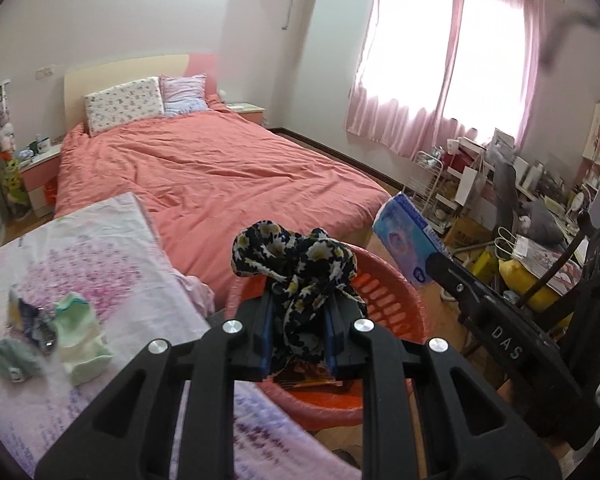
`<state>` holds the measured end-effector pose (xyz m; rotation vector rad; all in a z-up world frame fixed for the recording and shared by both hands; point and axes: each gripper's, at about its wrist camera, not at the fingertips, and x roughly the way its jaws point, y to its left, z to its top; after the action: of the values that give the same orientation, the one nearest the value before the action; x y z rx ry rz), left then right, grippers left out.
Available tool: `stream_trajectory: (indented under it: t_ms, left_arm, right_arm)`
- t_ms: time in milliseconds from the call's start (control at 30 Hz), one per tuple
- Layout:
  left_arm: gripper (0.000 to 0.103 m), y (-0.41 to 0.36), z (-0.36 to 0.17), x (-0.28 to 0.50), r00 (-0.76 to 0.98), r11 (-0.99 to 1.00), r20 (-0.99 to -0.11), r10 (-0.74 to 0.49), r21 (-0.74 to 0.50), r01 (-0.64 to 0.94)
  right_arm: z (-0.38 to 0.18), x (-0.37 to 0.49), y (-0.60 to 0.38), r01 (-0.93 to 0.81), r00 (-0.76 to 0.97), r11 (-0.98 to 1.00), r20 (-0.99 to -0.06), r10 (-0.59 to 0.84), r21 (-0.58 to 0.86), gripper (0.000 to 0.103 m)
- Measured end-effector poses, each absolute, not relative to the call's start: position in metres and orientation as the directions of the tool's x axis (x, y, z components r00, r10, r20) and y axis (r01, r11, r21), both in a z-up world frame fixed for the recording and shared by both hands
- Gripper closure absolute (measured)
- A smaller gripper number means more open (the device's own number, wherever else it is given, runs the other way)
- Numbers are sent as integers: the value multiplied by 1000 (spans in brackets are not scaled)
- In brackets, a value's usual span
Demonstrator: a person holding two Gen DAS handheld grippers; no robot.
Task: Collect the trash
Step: 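Carry floral scrunchie and tissue pack over the orange basket and open both grippers, then move both tools back over the items on the bed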
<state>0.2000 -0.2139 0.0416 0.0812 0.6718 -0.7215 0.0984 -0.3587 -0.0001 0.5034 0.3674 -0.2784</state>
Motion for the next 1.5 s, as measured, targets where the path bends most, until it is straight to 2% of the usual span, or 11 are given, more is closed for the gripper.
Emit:
stream_trajectory:
  t_ms: [167, 300, 333, 400, 567, 667, 733, 933, 1033, 1267, 1500]
  left_arm:
    - [76, -235, 19, 216, 500, 752, -641, -583, -192, 631]
    - [59, -237, 3, 229, 488, 777, -680, -548, -197, 598]
    - [56, -235, -1, 232, 490, 786, -689, -534, -190, 588]
    - [53, -230, -7, 235, 493, 796, -697, -520, -188, 575]
    - [52, -211, -14, 240, 516, 821, -707, -483, -162, 547]
    - [47, -200, -13, 235, 550, 835, -702, -452, -117, 538]
    - [46, -187, -13, 231, 577, 844, -697, -426, -76, 531]
    - [38, -139, -12, 226, 639, 880, -692, -337, 11, 476]
    - [37, -110, -14, 230, 650, 904, -702, -290, 22, 427]
    - [33, -35, -22, 240, 671, 955, -718, -184, 31, 295]
    - [14, 37, -23, 266, 704, 997, -708, -47, 12, 79]
  right_arm:
    - [-8, 106, -373, 366, 890, 816, -424, -166, 448, 85]
    - [-18, 112, -384, 367, 885, 798, -445, -140, 479, 79]
    - [-20, 113, -386, 369, 882, 794, -452, -134, 483, 72]
    - [-23, 113, -388, 370, 877, 791, -463, -126, 487, 65]
    - [-24, 112, -379, 389, 860, 809, -489, -147, 441, 64]
    - [-19, 112, -371, 395, 851, 831, -498, -168, 393, 62]
    - [-16, 113, -364, 393, 846, 842, -503, -175, 369, 57]
    - [-11, 120, -348, 369, 843, 866, -515, -159, 337, 57]
    - [-9, 123, -334, 350, 841, 878, -523, -141, 326, 51]
    - [-9, 133, -299, 279, 837, 918, -540, -89, 282, 50]
    - [-13, 146, -258, 205, 824, 951, -565, -39, 233, 50]
